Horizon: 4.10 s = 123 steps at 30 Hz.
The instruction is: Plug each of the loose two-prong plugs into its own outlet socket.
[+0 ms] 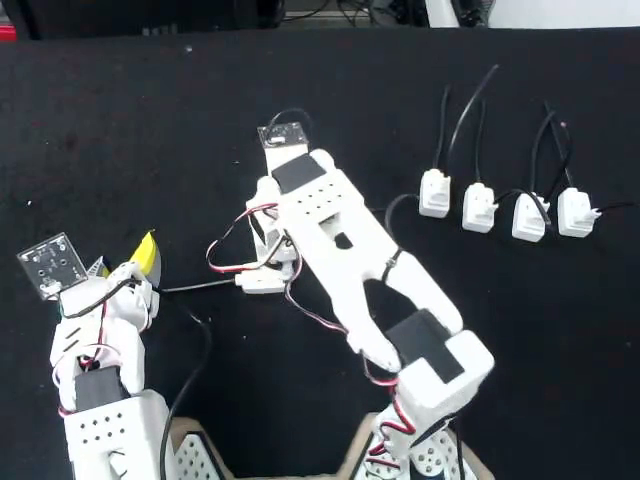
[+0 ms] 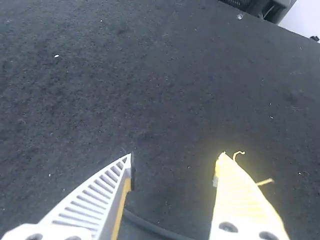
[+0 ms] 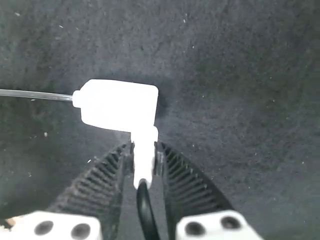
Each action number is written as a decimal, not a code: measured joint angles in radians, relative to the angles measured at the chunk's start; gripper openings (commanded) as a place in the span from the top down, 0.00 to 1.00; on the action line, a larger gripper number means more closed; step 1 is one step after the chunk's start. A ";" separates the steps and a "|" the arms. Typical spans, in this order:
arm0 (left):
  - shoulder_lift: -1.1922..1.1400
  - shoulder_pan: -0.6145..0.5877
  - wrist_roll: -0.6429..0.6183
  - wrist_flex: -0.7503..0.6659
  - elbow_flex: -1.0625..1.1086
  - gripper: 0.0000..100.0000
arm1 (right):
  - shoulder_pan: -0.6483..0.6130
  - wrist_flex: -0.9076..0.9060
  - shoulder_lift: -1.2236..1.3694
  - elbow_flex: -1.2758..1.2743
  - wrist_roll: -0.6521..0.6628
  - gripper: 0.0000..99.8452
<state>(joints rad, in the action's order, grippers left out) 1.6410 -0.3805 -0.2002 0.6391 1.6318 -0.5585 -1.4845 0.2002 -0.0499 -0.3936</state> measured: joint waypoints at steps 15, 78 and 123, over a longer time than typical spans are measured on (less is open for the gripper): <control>0.000 0.000 0.000 -0.005 0.000 0.74 | 0.003 0.046 0.080 0.035 -0.002 0.99; 0.000 -0.018 0.000 -0.005 0.000 0.74 | -0.132 0.123 -0.038 -0.048 0.443 0.69; 0.000 -0.147 -0.008 -0.005 0.000 0.74 | 0.479 -0.086 0.103 0.427 0.537 0.98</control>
<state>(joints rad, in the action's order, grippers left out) 1.6410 -0.5278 -0.2079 0.6345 1.6318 -0.0798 -1.5704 0.3030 0.3767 0.1435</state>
